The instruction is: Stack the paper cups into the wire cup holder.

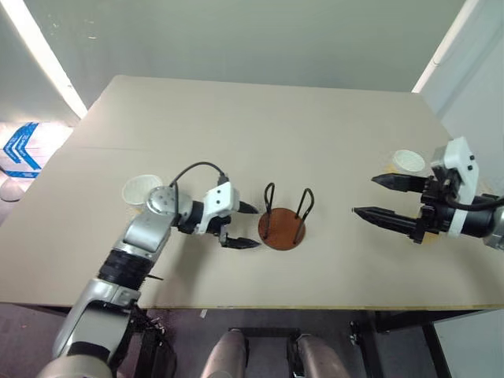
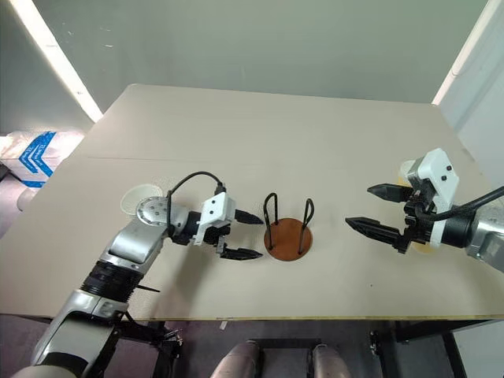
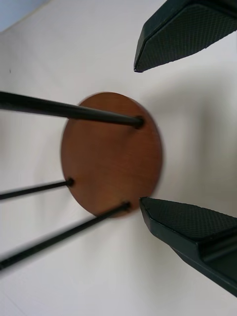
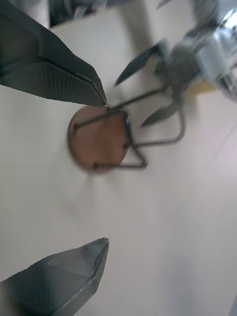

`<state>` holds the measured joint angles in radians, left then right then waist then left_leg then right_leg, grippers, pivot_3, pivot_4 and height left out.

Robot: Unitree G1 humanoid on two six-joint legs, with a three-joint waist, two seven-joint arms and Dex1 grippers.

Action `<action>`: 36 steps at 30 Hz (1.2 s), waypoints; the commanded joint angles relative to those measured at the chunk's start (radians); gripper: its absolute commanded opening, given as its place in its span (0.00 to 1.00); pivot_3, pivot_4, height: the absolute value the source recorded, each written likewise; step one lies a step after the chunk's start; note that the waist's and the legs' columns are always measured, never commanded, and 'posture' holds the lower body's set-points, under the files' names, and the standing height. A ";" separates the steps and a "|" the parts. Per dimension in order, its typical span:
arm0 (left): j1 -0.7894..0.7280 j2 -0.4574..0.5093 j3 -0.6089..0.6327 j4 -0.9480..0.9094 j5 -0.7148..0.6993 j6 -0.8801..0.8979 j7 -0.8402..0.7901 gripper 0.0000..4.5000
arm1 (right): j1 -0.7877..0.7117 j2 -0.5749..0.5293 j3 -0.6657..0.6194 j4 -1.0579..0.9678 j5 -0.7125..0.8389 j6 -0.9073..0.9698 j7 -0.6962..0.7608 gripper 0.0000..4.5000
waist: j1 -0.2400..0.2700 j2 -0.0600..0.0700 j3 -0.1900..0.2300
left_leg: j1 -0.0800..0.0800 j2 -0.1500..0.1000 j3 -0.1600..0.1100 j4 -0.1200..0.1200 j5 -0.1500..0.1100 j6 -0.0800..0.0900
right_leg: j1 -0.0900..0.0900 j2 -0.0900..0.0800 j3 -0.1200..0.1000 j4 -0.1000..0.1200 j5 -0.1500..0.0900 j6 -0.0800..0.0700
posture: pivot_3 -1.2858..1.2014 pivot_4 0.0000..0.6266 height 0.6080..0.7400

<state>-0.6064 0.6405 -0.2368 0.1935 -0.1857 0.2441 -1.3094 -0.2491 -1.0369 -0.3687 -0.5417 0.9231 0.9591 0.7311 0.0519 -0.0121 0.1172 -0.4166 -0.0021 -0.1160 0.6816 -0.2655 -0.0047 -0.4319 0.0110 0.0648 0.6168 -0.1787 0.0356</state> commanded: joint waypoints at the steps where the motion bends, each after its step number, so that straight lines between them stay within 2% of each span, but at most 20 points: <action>1: -0.013 0.045 0.076 -0.092 -0.089 0.067 -0.043 0.99 | -0.030 -0.054 0.006 0.068 -0.080 -0.046 0.026 1.00 | 0.000 0.000 0.000 | -0.001 0.000 0.000 0.000 0.000 0.000 | -0.001 0.000 0.000 0.000 0.000 0.000 | 0.52 0.24 1.00; 5: -0.020 0.081 0.119 -0.131 -0.145 0.123 -0.057 0.99 | -0.090 -0.093 0.047 0.177 -0.183 -0.100 0.035 1.00 | -0.002 0.001 0.000 | -0.002 0.000 0.000 0.000 0.000 -0.001 | -0.002 0.000 0.000 -0.001 0.003 -0.002 | 0.52 0.24 1.00; 11: -0.043 0.079 0.167 -0.177 -0.214 0.198 -0.023 0.99 | -0.320 -0.116 0.228 0.441 -0.400 -0.231 0.079 1.00 | -0.006 0.003 0.000 | -0.002 0.001 0.000 0.000 0.000 -0.001 | -0.003 -0.001 0.000 -0.001 0.006 -0.003 | 0.52 0.24 1.00; 15: -0.047 0.070 0.187 -0.208 -0.255 0.245 0.002 0.99 | -0.464 -0.107 0.395 0.664 -0.606 -0.400 0.151 1.00 | -0.009 0.004 0.000 | -0.001 0.001 0.000 0.000 0.000 0.000 | -0.004 -0.001 0.000 -0.001 0.007 -0.002 | 0.52 0.24 1.00; 20: -0.033 0.088 0.212 -0.226 -0.280 0.269 0.019 0.99 | -0.567 -0.080 0.510 0.875 -0.771 -0.570 0.240 1.00 | -0.011 0.005 0.001 | -0.002 0.002 0.000 -0.001 0.000 0.000 | -0.005 -0.001 -0.001 -0.001 0.008 -0.002 | 0.52 0.24 1.00; 28: -0.012 0.115 0.257 -0.235 -0.299 0.281 0.046 0.99 | -0.712 0.016 0.601 1.157 -0.947 -0.758 0.322 1.00 | -0.017 0.012 0.004 | -0.002 0.003 0.000 -0.001 0.000 0.000 | -0.006 -0.001 -0.001 -0.001 0.009 -0.004 | 0.52 0.24 1.00; 36: 0.009 0.116 0.258 -0.257 -0.303 0.278 0.077 0.99 | -0.836 0.113 0.643 1.417 -1.085 -0.908 0.319 1.00 | -0.017 0.016 0.006 | -0.002 0.003 0.000 -0.001 0.000 0.000 | -0.006 -0.001 -0.001 -0.001 0.010 -0.007 | 0.52 0.24 1.00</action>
<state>-0.5982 0.7492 -0.0052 -0.0288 -0.4742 0.5258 -1.2392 -1.0490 -0.9184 0.2774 0.8433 -0.1336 0.0892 1.0546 0.0349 0.0043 0.1230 -0.4182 0.0013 -0.1156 0.6801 -0.2652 -0.0051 -0.4385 0.0103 0.0633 0.6161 -0.1685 0.0288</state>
